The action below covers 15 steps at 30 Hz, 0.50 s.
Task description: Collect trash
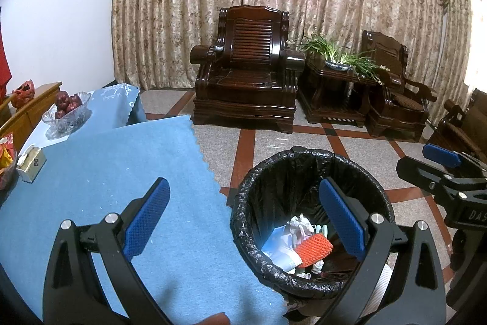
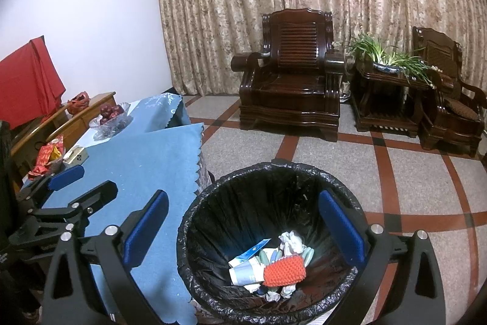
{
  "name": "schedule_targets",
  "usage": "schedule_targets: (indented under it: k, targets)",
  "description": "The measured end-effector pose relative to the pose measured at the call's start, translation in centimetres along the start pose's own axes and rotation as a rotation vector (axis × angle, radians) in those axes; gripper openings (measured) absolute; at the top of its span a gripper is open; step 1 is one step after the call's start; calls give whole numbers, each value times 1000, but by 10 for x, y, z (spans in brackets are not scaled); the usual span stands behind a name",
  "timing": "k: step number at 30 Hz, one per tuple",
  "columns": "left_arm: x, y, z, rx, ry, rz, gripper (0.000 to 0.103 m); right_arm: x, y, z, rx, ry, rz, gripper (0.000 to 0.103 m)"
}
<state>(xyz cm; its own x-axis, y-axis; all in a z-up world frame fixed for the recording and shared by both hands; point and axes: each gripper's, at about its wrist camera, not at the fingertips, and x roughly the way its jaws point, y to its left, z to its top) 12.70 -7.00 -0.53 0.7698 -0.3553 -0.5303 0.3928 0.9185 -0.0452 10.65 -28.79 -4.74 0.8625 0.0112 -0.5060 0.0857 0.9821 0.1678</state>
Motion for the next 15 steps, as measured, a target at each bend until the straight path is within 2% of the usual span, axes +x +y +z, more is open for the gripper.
schedule_targets:
  k: [15]
  targets:
    - [0, 0, 0, 0, 1, 0, 96, 0, 1, 0, -1, 0, 0, 97]
